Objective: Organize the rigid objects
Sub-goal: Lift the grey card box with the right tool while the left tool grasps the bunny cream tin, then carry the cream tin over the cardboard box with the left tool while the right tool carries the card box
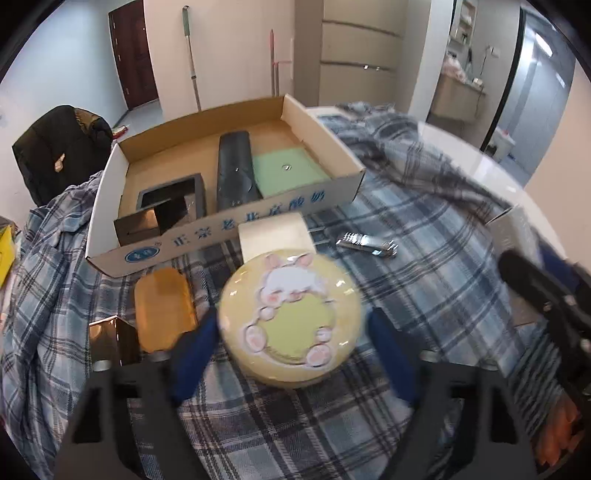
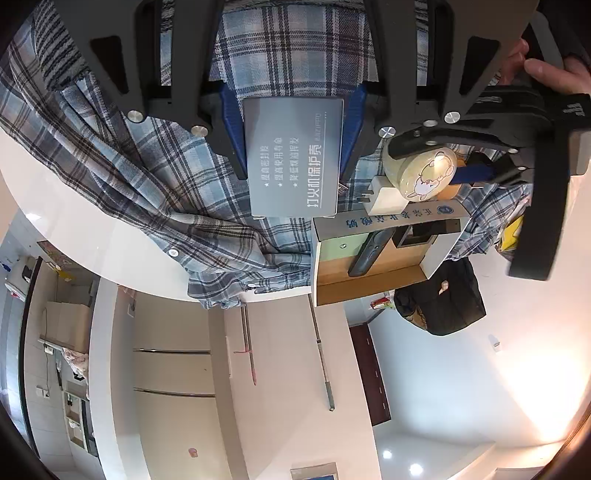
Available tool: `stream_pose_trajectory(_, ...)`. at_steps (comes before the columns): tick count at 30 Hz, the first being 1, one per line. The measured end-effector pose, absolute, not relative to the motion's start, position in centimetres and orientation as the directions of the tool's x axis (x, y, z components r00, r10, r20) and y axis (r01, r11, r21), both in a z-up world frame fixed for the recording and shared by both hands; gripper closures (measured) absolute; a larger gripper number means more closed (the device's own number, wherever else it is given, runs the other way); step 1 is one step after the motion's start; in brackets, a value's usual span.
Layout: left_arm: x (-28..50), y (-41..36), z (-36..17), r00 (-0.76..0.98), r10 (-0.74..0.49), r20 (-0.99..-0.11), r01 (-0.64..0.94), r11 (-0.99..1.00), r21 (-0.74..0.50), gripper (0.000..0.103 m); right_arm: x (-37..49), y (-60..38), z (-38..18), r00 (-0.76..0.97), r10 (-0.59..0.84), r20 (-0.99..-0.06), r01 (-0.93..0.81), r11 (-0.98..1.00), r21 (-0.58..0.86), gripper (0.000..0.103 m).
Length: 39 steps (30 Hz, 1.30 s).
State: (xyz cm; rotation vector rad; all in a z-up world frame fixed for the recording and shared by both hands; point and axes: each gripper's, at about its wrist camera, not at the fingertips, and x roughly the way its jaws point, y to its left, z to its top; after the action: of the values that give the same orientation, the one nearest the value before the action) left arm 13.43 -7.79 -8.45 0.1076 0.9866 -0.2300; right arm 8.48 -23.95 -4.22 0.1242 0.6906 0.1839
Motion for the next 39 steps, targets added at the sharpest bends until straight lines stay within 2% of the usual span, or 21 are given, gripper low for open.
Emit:
stream_pose_trajectory(7, 12.5, -6.9, -7.2, 0.583, -0.129, -0.803, 0.21, 0.978, -0.004, 0.027, 8.5, -23.9, -4.2, 0.754, 0.209, -0.622, -0.123, 0.976, 0.179, 0.057)
stream_pose_trajectory(16, 7.9, -4.6, -2.7, 0.744, -0.07, -0.665, 0.157, 0.985, 0.073, 0.027, 8.4, -23.2, -4.2, 0.755, 0.198, -0.626, -0.141, 0.98, 0.14, 0.057)
stream_pose_trajectory(21, 5.6, -3.6, -1.7, 0.769, -0.086, -0.634, 0.138, 0.99, 0.032, 0.027, 8.4, -23.0, -4.2, 0.754, 0.197, -0.627, -0.145, 0.98, 0.135, 0.057)
stream_pose_trajectory(27, 4.2, -2.6, 0.8, 0.817, -0.066, -0.573, 0.11, 0.993, 0.044, 0.027, 8.7, -23.3, -3.8, 0.708, 0.281, -0.648, -0.188, 0.959, 0.211, 0.057)
stream_pose_trajectory(35, 6.1, -1.1, 4.2, 0.857, -0.054, -0.513, 0.062, 0.998, -0.001, 0.027, 9.6, -22.8, 0.8, 0.743, 0.286, -0.605, -0.223, 0.958, 0.179, 0.057)
stream_pose_trajectory(39, 8.3, -1.2, 6.9, 0.885, -0.036, -0.465, 0.054, 0.998, 0.024, 0.027, 11.6, -21.7, 4.1, 0.802, 0.225, -0.553, -0.202, 0.974, 0.103, 0.057)
